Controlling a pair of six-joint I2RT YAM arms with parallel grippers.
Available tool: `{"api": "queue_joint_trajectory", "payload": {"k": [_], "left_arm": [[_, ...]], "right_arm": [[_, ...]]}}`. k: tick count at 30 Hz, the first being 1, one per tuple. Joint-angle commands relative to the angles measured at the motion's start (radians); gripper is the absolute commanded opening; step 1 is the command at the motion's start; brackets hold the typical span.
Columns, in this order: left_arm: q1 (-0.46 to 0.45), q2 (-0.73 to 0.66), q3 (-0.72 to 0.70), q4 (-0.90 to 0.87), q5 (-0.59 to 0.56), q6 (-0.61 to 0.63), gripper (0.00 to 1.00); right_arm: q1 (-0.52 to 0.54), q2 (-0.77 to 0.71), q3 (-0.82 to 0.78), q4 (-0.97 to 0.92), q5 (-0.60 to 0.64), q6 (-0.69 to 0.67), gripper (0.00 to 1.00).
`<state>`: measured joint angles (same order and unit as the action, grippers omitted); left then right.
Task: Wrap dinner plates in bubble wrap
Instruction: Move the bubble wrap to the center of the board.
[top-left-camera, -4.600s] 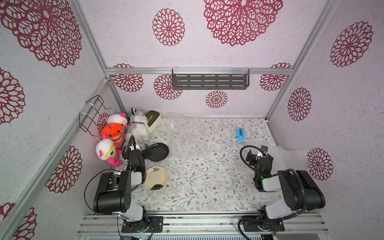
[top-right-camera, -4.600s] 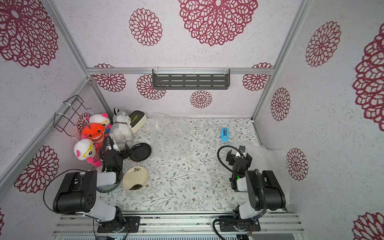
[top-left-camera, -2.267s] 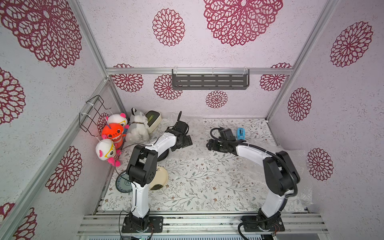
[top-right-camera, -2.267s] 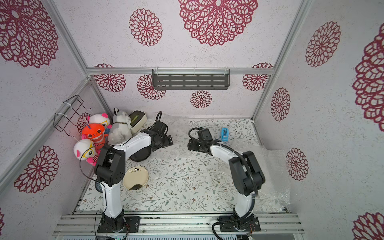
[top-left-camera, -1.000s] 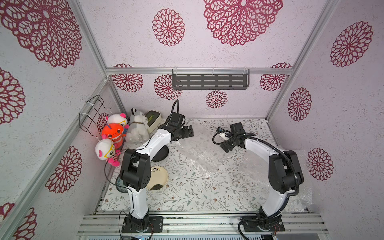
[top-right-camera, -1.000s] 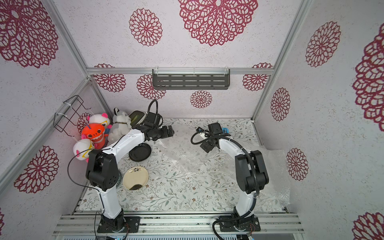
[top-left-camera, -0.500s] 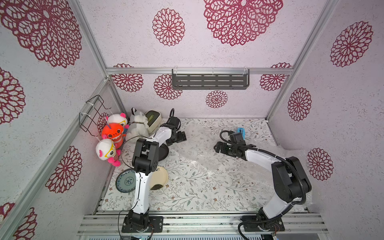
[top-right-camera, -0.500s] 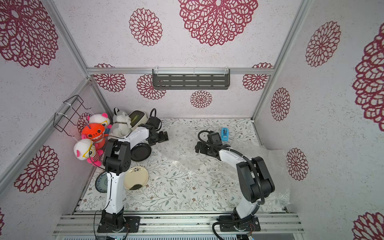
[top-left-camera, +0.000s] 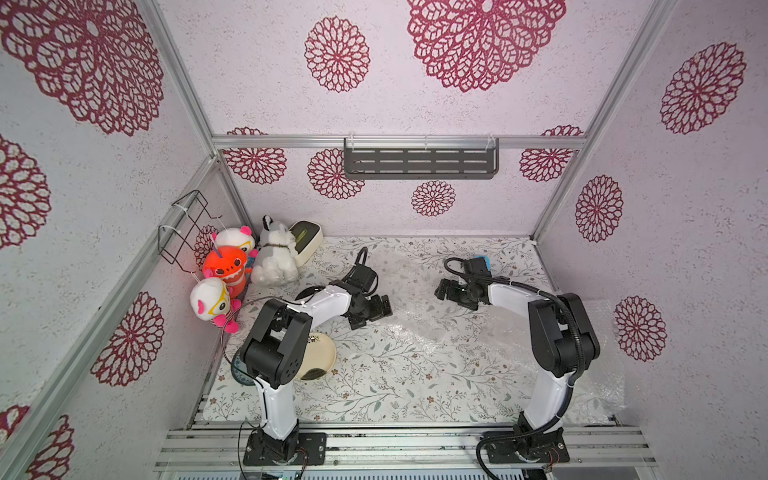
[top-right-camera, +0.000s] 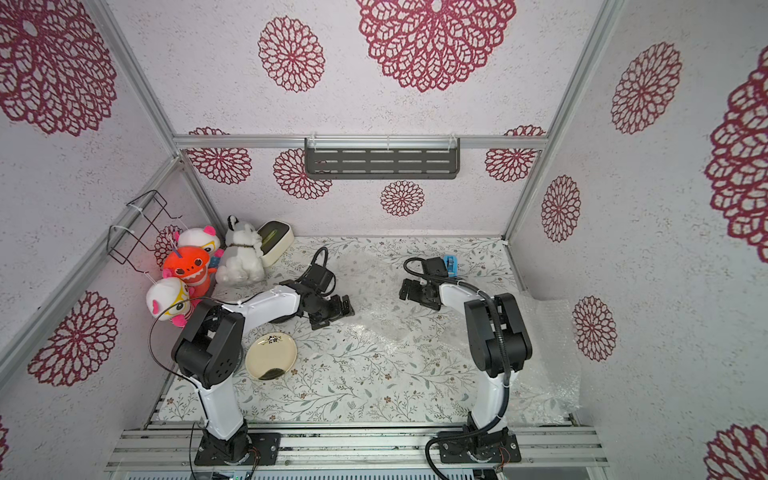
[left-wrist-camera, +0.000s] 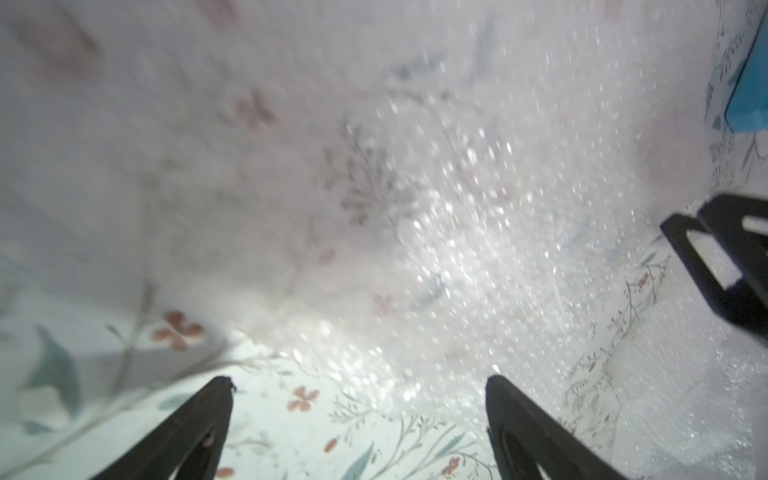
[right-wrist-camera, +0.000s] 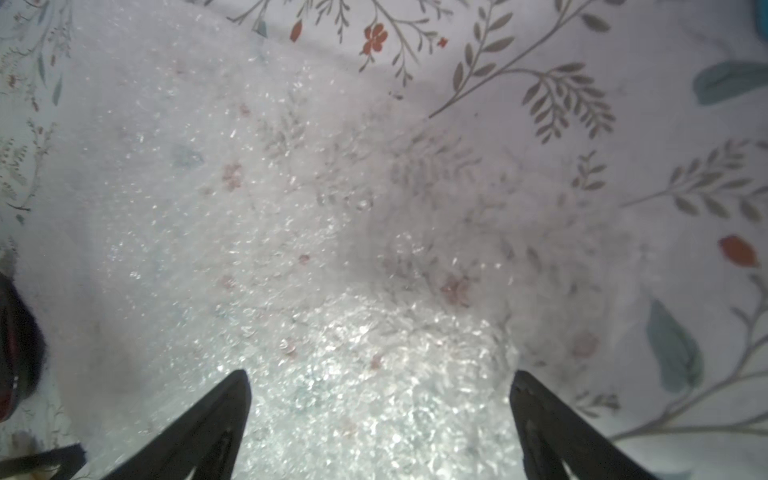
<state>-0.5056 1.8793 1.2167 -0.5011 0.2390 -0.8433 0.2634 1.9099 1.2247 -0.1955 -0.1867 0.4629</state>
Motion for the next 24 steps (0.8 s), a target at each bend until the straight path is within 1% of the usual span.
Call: {"api": "queue_joint_trajectory", "payload": {"k": [1, 2, 4, 6, 7, 10, 11, 12, 14, 15, 18, 20, 22, 23, 24], "left_arm": [[-0.057, -0.082, -0.041, 0.011, -0.019, -0.088, 0.98], [-0.074, -0.110, -0.047, -0.007, -0.061, -0.094, 0.98], [-0.082, -0.174, -0.048, -0.062, -0.196, -0.092, 0.98], [-0.049, -0.193, -0.012, -0.113, -0.330, -0.063, 0.98], [-0.019, -0.177, 0.024, -0.137, -0.367, -0.029, 0.98], [0.072, -0.066, 0.190, -0.218, -0.430, 0.095, 0.98], [0.098, -0.021, 0.242, -0.232, -0.423, 0.118, 0.98], [0.137, 0.031, 0.310, -0.257, -0.393, 0.152, 0.98], [0.180, 0.130, 0.421, -0.260, -0.341, 0.199, 0.98], [0.197, 0.168, 0.477, -0.271, -0.331, 0.213, 0.98], [0.235, 0.218, 0.596, -0.327, -0.333, 0.226, 0.98], [0.252, 0.175, 0.581, -0.330, -0.346, 0.219, 0.98], [0.267, 0.098, 0.497, -0.316, -0.373, 0.200, 0.98], [0.276, 0.016, 0.438, -0.312, -0.390, 0.186, 0.98], [0.286, -0.040, 0.375, -0.320, -0.408, 0.163, 0.98]], "right_arm": [[-0.023, 0.036, 0.080, -0.037, -0.008, -0.147, 0.99], [-0.024, 0.050, 0.103, -0.037, -0.018, -0.185, 0.99], [-0.019, 0.066, 0.161, -0.066, 0.019, -0.211, 0.99], [-0.005, 0.051, 0.184, -0.093, 0.082, -0.145, 0.99], [0.006, 0.024, 0.163, -0.088, 0.125, -0.075, 0.99], [0.047, -0.090, 0.018, 0.005, 0.159, 0.076, 0.99], [0.073, -0.123, -0.019, 0.025, 0.166, 0.094, 0.99], [0.113, -0.153, -0.047, 0.044, 0.167, 0.079, 0.99], [0.210, -0.191, -0.078, 0.069, 0.159, -0.019, 0.99], [0.263, -0.197, -0.083, 0.071, 0.150, -0.090, 0.99], [0.378, -0.168, -0.068, 0.046, 0.135, -0.265, 0.99], [0.433, -0.131, -0.041, 0.003, 0.141, -0.363, 0.97], [0.482, -0.086, -0.004, -0.037, 0.166, -0.467, 0.94], [0.500, -0.059, 0.019, -0.057, 0.172, -0.517, 0.92], [0.516, -0.032, 0.045, -0.069, 0.190, -0.552, 0.85]]}}
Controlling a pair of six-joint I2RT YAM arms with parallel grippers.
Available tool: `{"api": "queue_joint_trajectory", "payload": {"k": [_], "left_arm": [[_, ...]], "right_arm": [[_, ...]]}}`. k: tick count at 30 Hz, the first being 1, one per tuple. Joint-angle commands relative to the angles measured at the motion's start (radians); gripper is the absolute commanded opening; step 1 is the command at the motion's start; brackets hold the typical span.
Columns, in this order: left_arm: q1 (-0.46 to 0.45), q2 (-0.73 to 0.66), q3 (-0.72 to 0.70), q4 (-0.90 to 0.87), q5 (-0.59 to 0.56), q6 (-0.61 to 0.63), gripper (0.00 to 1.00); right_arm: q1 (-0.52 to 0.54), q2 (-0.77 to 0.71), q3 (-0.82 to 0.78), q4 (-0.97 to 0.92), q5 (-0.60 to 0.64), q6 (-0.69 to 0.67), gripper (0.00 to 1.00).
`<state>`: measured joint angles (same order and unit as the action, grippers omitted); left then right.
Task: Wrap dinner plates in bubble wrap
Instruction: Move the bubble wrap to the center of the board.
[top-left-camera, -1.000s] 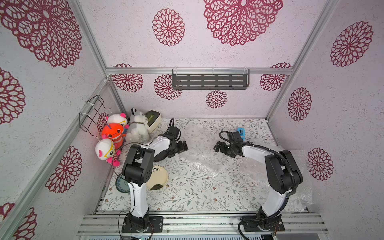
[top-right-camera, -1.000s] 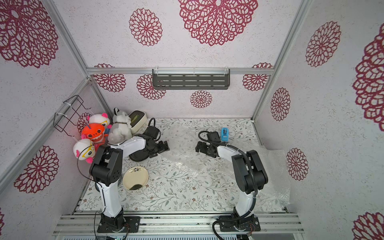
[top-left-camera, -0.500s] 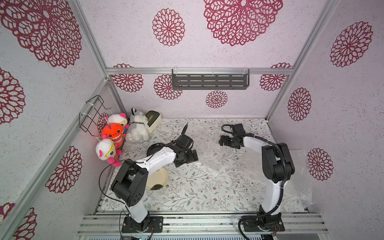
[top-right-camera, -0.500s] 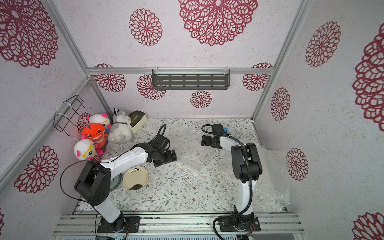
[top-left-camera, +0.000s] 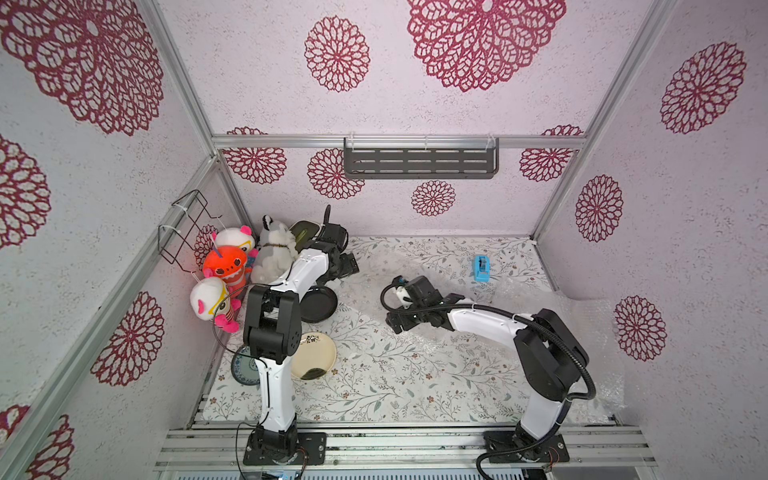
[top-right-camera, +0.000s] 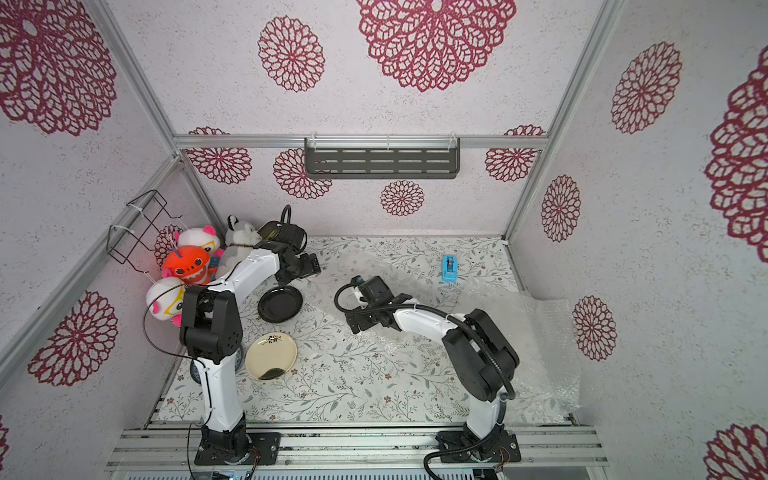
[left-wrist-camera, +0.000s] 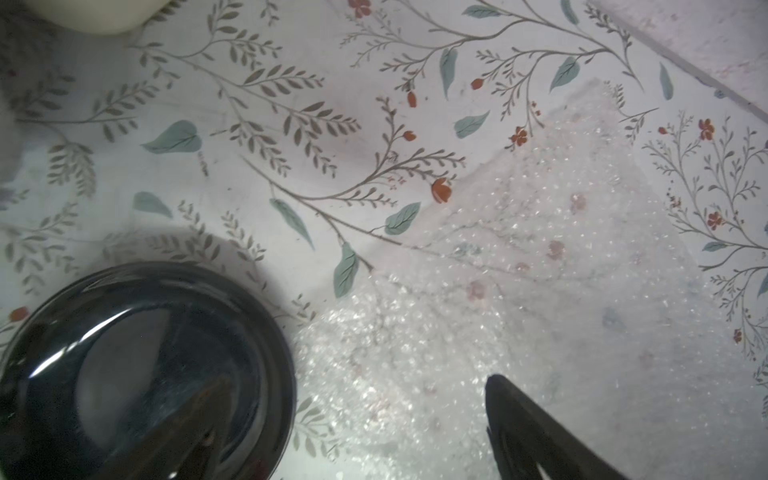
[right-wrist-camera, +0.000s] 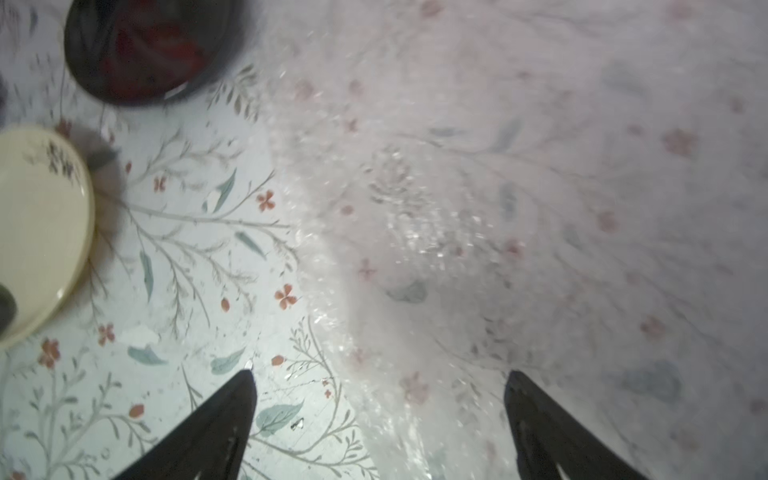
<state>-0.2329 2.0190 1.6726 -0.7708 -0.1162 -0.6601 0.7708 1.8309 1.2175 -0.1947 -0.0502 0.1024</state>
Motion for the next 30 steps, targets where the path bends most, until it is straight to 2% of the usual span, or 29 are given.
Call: {"api": "queue_joint_trajectory", "payload": {"k": [1, 3, 6, 11, 16, 20, 23, 24, 30], "left_arm": [[0.023, -0.230, -0.137, -0.063, -0.061, -0.043, 0.98], [0.041, -0.348, -0.264, -0.091, -0.089, -0.102, 0.98], [0.055, -0.505, -0.447, -0.172, -0.137, -0.230, 0.98], [0.056, -0.645, -0.620, -0.370, -0.098, -0.417, 0.98], [0.057, -0.775, -0.751, -0.431, -0.096, -0.535, 0.98], [0.061, -0.882, -0.858, -0.396, -0.054, -0.593, 0.98], [0.081, -0.913, -0.963, -0.256, 0.043, -0.597, 0.99], [0.092, -0.913, -0.990, -0.217, 0.063, -0.598, 0.96], [0.133, -0.907, -1.098, -0.053, 0.058, -0.622, 0.91]], "right_arm": [[0.017, 0.073, 0.075, -0.081, 0.077, -0.214, 0.78], [0.033, 0.126, 0.125, -0.110, 0.121, -0.280, 0.74], [0.057, 0.166, 0.140, -0.131, 0.201, -0.384, 0.61], [0.059, 0.130, 0.072, -0.169, 0.155, -0.547, 0.31], [0.056, 0.027, -0.039, -0.236, 0.126, -0.709, 0.14], [0.042, -0.143, -0.219, -0.232, 0.053, -0.892, 0.08], [0.022, -0.265, -0.354, -0.163, 0.050, -0.996, 0.07], [0.017, -0.297, -0.388, -0.155, 0.043, -1.040, 0.06], [0.022, -0.405, -0.497, -0.050, -0.020, -1.208, 0.10]]}}
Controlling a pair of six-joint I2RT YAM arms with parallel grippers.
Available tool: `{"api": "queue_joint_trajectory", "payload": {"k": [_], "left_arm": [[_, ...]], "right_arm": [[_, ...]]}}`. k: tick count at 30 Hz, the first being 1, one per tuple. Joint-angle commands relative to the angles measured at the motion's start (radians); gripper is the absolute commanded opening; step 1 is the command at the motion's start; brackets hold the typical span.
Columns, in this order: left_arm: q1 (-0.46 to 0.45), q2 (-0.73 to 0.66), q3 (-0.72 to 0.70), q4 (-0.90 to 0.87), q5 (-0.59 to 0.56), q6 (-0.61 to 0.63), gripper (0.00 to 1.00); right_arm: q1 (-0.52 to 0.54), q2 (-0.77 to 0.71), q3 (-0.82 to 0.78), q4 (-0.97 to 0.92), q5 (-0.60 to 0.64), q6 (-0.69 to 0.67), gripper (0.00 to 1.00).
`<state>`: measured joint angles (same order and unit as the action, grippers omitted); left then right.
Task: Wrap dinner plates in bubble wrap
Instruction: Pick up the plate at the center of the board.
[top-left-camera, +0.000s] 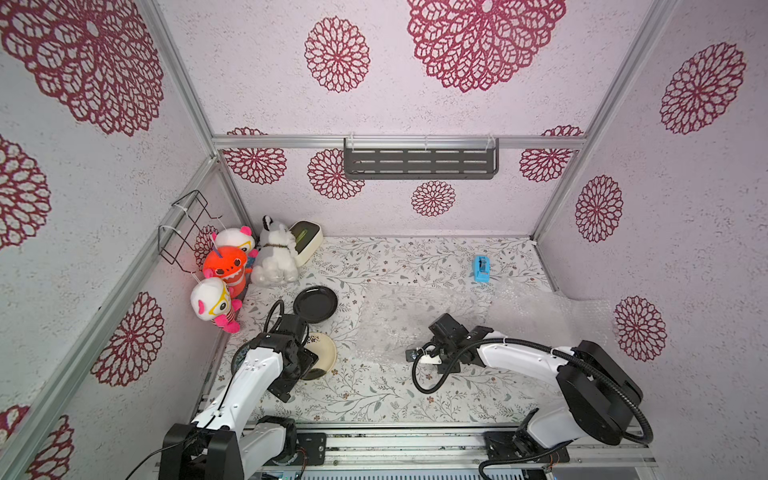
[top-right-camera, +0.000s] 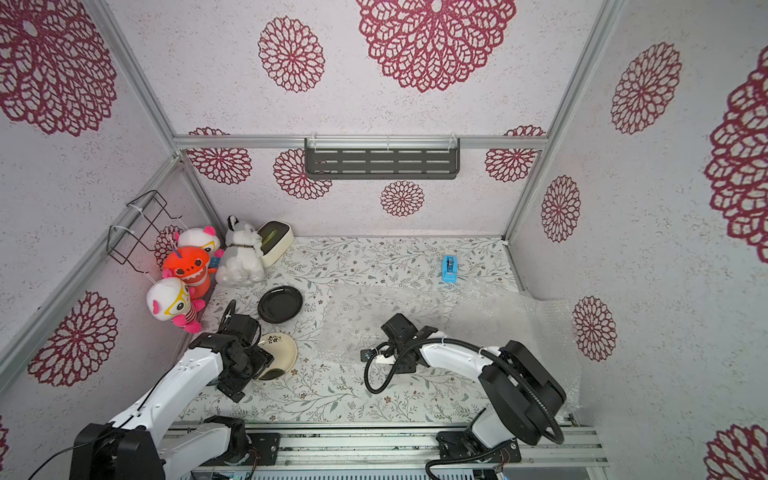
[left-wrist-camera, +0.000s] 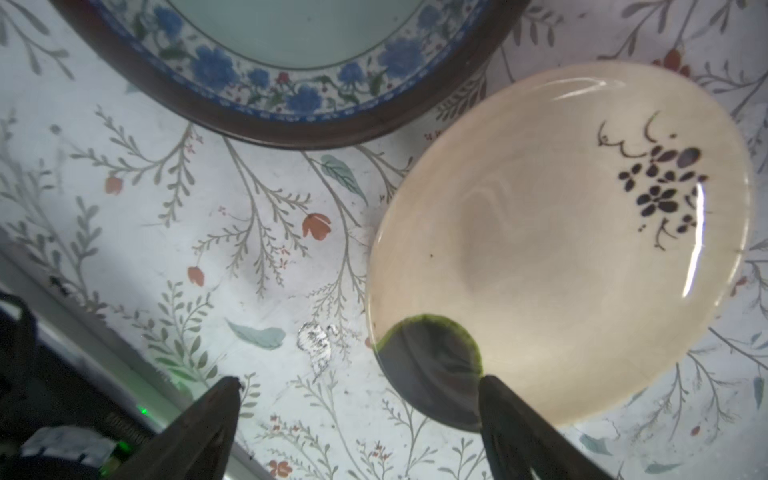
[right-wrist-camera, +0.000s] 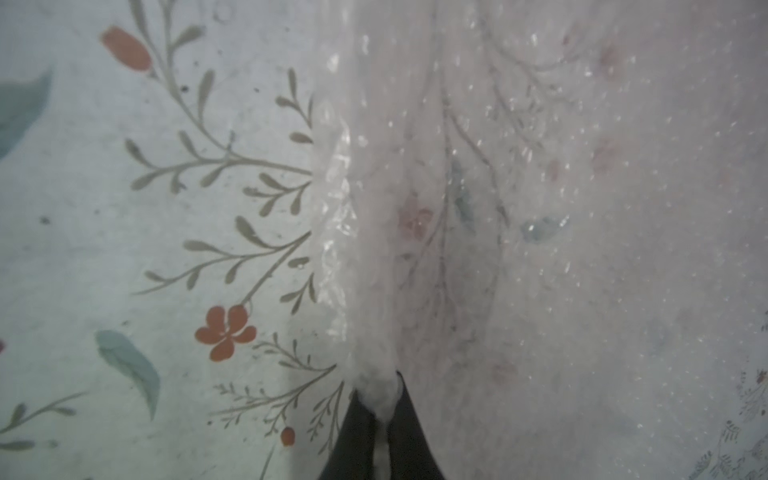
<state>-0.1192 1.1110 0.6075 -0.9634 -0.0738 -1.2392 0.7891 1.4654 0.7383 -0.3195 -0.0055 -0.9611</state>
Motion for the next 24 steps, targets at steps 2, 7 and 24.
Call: {"api": "queue_joint_trajectory", "payload": {"k": [2, 7, 24], "left_arm": [[0.037, 0.024, -0.078, 0.203, 0.059, -0.050, 0.85], [0.049, 0.061, -0.144, 0.350, 0.062, -0.056, 0.63], [0.058, -0.097, -0.141, 0.344, -0.015, 0.044, 0.00]], "right_arm": [[0.008, -0.056, -0.040, 0.132, -0.084, -0.154, 0.14], [0.007, -0.094, -0.044, 0.200, -0.153, -0.074, 0.52], [-0.423, -0.071, 0.108, 0.129, -0.011, 1.281, 0.86]]}}
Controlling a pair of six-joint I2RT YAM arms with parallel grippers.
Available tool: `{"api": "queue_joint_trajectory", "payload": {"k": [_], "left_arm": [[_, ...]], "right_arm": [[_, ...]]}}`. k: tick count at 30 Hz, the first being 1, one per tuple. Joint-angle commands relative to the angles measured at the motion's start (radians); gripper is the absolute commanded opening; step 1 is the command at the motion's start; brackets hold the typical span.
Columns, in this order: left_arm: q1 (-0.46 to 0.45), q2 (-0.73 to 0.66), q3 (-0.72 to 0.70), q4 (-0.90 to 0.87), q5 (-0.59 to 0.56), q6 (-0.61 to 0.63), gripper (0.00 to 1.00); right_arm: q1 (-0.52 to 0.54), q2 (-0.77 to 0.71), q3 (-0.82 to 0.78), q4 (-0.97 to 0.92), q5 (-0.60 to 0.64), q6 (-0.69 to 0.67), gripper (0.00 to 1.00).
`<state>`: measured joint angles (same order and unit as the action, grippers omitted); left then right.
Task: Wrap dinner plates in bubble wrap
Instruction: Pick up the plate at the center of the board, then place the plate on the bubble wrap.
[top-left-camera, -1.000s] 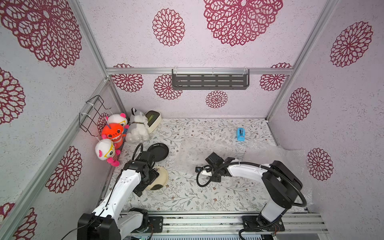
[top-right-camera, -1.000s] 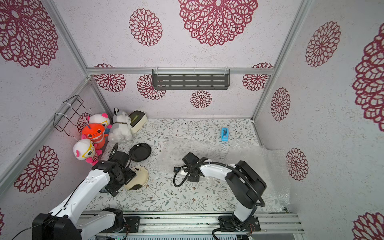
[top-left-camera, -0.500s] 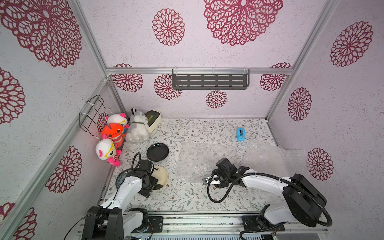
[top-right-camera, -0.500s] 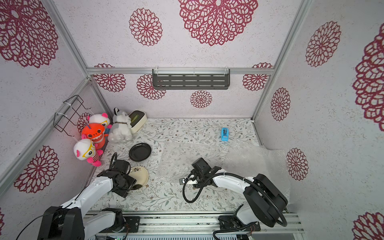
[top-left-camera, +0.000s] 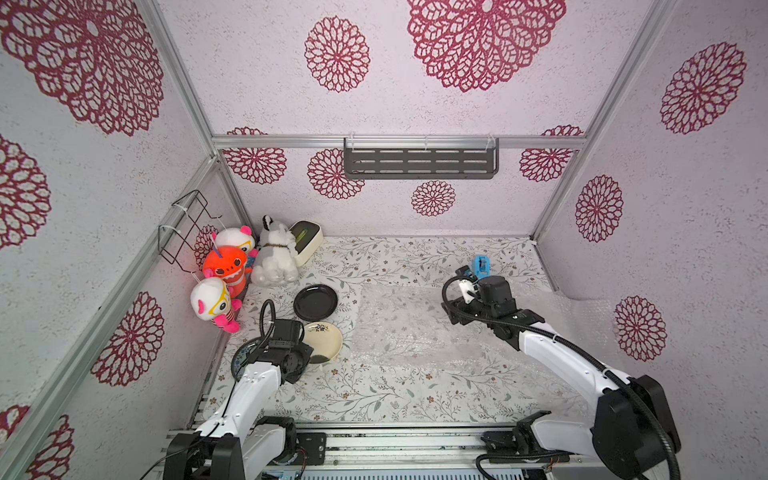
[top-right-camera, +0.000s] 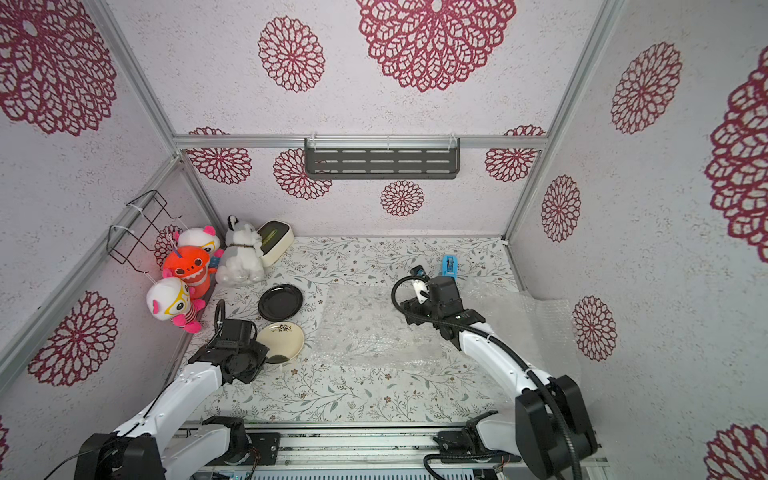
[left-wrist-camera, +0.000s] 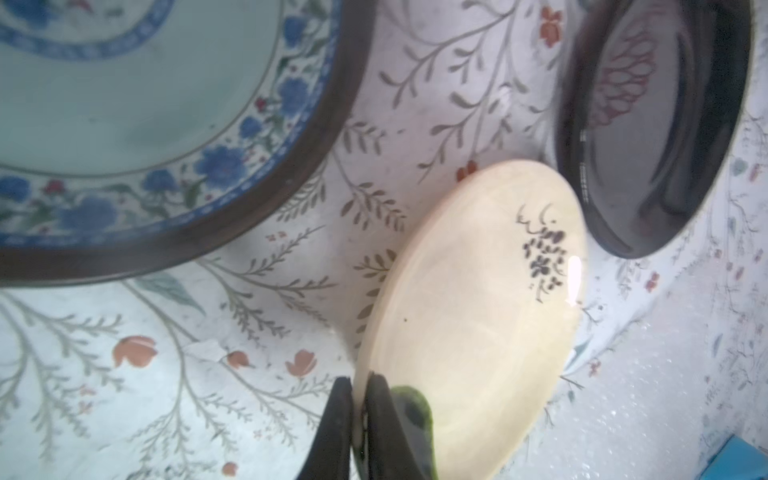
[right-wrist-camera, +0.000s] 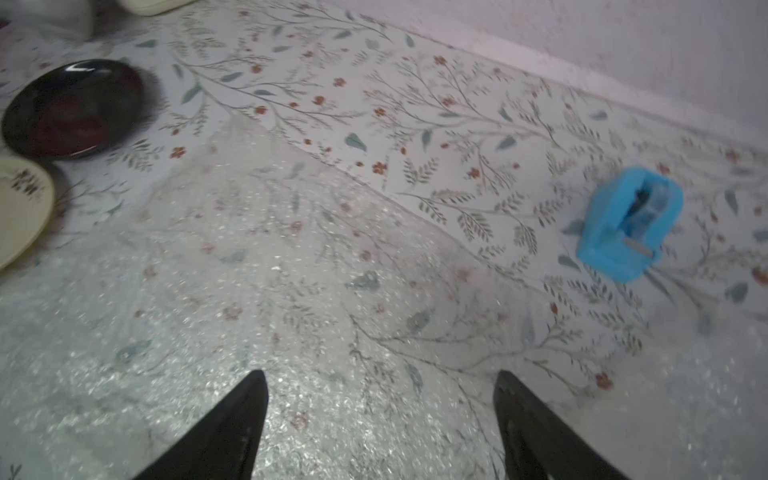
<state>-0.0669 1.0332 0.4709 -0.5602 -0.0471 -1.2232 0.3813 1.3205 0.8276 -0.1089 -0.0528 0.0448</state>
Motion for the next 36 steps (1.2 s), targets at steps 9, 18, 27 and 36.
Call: {"api": "queue_joint_trajectory", "payload": {"k": [9, 18, 27, 36], "left_arm": [[0.007, -0.302, 0.192, -0.408, -0.234, 0.116, 0.00], [-0.056, -0.251, 0.290, -0.080, 0.195, 0.251, 0.00], [-0.298, 0.180, 0.420, 0.141, 0.294, 0.309, 0.00], [-0.311, 0.531, 0.496, 0.347, 0.420, 0.426, 0.00]], "right_arm": [[0.046, 0.310, 0.086, -0.033, -0.192, 0.359, 0.82], [0.134, 0.498, 0.227, 0.002, -0.255, 0.287, 0.81], [0.116, 0.405, 0.319, -0.099, 0.091, 0.391, 0.89], [0.060, 0.098, 0.129, -0.105, 0.157, 0.503, 0.99]]}}
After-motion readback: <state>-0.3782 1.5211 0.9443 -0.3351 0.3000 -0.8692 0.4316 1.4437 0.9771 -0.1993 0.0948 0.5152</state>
